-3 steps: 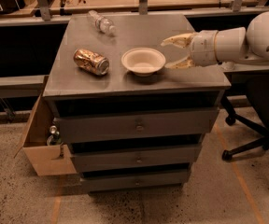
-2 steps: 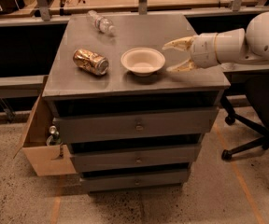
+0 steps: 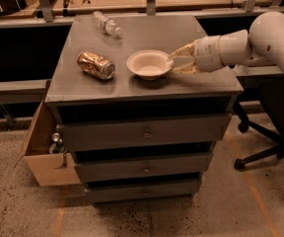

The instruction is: Move paper bowl near water bottle

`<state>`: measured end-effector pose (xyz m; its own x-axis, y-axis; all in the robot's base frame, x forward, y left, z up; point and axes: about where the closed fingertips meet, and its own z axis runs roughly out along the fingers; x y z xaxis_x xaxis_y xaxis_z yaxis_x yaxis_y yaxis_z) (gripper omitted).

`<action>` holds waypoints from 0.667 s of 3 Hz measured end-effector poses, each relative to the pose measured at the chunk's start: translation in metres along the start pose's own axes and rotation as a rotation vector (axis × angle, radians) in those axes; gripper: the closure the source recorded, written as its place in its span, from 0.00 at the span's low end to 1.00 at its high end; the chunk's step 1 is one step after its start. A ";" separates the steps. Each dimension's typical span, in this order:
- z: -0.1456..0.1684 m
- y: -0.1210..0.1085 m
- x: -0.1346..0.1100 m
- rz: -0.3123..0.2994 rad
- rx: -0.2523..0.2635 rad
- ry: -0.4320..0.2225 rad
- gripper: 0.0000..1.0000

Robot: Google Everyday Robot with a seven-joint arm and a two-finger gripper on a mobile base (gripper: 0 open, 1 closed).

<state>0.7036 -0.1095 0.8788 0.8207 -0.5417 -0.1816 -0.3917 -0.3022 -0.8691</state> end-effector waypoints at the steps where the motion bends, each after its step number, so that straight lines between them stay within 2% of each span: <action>1: 0.012 -0.005 -0.004 -0.007 0.006 -0.025 0.86; 2: 0.018 -0.006 -0.006 -0.018 -0.002 -0.046 1.00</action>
Offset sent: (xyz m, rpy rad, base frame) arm 0.0046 0.0197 0.0008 0.0025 0.0001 0.0706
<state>0.7083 -0.0902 0.8772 0.8458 -0.4995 -0.1874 -0.3777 -0.3126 -0.8715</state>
